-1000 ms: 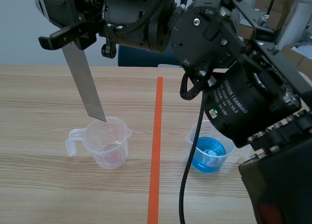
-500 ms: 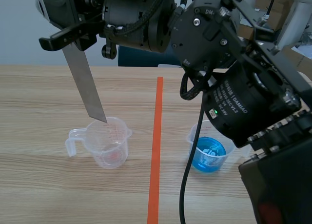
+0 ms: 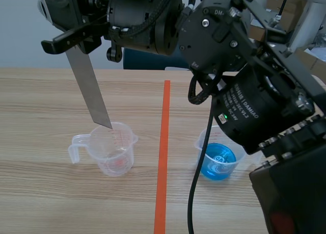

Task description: Do the redox reaction experiment. move the plate over the left beaker

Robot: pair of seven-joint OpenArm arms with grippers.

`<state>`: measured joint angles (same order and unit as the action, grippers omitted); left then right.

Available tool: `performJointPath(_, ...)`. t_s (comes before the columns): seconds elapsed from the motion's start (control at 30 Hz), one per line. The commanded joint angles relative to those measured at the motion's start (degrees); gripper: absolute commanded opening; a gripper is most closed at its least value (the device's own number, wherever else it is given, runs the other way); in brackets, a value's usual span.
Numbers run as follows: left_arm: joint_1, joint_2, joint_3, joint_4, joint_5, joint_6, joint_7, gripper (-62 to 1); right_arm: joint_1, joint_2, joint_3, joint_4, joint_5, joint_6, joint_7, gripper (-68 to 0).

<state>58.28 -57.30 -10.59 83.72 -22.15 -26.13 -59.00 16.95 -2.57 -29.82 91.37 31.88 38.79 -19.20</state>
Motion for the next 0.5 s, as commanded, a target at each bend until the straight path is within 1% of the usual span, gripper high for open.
performJointPath(0.0, 0.1, 0.3, -0.5, 0.3, -0.4, 0.1, -1.0, 1.4, 1.1, -0.8, -0.2, 0.7, 0.6, 0.0, 1.1, -67.7)
performJointPath(0.47, 0.1, 0.3, -0.5, 0.3, -0.4, 0.1, -1.7, 1.4, 1.1, -0.8, -0.2, 0.7, 0.6, 0.0, 1.1, -67.7)
